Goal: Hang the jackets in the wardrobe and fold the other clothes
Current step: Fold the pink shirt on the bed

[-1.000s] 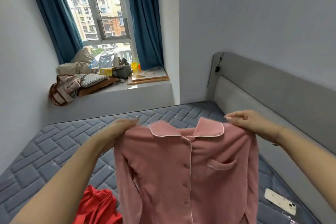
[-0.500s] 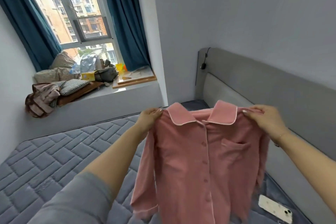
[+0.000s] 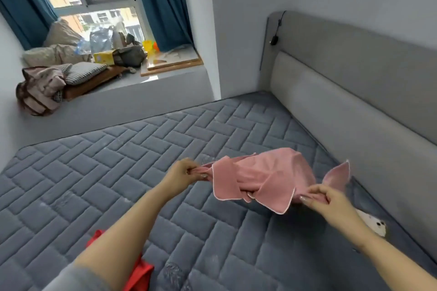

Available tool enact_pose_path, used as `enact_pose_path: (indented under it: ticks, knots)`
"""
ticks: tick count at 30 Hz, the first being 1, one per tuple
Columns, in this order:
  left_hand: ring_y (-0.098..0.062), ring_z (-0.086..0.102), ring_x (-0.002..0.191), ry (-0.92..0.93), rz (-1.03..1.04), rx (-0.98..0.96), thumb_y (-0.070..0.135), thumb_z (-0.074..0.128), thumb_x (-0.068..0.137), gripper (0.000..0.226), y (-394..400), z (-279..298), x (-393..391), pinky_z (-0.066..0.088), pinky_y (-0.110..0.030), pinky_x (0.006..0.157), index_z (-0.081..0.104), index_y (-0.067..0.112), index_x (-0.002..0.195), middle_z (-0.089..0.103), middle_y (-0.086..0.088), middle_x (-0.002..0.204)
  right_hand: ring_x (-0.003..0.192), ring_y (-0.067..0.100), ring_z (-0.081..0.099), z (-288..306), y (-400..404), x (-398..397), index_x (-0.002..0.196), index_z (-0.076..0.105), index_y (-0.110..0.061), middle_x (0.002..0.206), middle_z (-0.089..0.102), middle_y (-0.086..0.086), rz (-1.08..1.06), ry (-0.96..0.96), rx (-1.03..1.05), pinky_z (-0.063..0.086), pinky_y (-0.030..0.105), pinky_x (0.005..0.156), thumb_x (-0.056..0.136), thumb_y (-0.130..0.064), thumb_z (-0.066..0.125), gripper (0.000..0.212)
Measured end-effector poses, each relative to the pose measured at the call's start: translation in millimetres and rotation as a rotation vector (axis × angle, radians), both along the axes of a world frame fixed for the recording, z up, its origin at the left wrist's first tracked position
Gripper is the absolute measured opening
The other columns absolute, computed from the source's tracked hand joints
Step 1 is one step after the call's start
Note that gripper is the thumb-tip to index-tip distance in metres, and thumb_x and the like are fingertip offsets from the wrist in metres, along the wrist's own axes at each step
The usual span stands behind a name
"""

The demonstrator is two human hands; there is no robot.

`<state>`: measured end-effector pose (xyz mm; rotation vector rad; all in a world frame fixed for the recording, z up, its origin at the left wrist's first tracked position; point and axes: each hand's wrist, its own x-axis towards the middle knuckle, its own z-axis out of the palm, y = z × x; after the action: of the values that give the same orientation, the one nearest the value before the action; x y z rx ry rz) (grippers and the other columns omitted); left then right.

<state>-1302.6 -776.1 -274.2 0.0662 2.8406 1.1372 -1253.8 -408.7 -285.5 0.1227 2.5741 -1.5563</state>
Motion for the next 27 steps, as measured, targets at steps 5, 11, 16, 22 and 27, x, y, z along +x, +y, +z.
enact_pose_path:
  ticks: [5, 11, 16, 22, 27]
  knots:
    - [-0.029, 0.059, 0.085, -0.154, -0.018, -0.126, 0.015, 0.080, 0.077, 0.010, -46, -174, 68, 0.046, -0.044, 0.080, 0.073, 0.009, 0.081, 0.053, -0.002, 0.081, 0.092, 0.013, 0.064, -174, -44, 75, 0.100, 0.069, -0.016, 0.096, 0.070, -0.002, 0.105, -0.352, 0.211, 0.045, 0.018, 0.072, 0.080, -0.019, 0.078, 0.022]
    - [-0.028, 0.067, 0.088, -0.251, -0.086, -0.264, 0.006, 0.081, 0.071, 0.012, -89, -357, 178, 0.051, -0.040, 0.074, 0.072, 0.005, 0.079, 0.067, -0.005, 0.090, 0.086, 0.008, 0.061, -340, -86, 178, 0.101, 0.067, -0.032, 0.084, 0.064, -0.016, 0.364, -0.503, 0.448, 0.042, 0.024, 0.071, 0.087, -0.045, 0.063, 0.019]
    - [-0.031, 0.067, 0.086, -0.100, -0.082, -0.325, -0.006, 0.082, 0.063, 0.022, -119, -424, 232, 0.046, -0.042, 0.077, 0.074, 0.006, 0.080, 0.070, -0.008, 0.091, 0.081, 0.027, 0.062, -406, -113, 226, 0.106, 0.059, -0.019, 0.084, 0.067, 0.003, 0.540, -0.421, 0.552, 0.043, 0.037, 0.067, 0.097, -0.027, 0.049, 0.016]
    - [-0.024, 0.061, 0.095, -0.026, -0.094, -0.470, 0.005, 0.071, 0.068, 0.017, -169, -436, 296, 0.024, -0.031, 0.082, 0.073, 0.016, 0.081, 0.068, 0.001, 0.100, 0.076, 0.035, 0.060, -419, -160, 295, 0.116, 0.046, -0.015, 0.088, 0.066, 0.010, 0.825, -0.425, 0.566, 0.039, 0.039, 0.057, 0.101, -0.024, 0.038, 0.019]
    - [-0.029, 0.065, 0.099, -0.178, -0.075, -0.527, -0.002, 0.070, 0.073, 0.020, -193, -429, 332, 0.033, -0.037, 0.082, 0.075, 0.014, 0.085, 0.069, -0.004, 0.107, 0.076, 0.025, 0.053, -416, -207, 333, 0.107, 0.043, -0.017, 0.090, 0.055, -0.002, 0.868, -0.443, 0.509, 0.036, 0.035, 0.060, 0.103, -0.027, 0.035, 0.013]
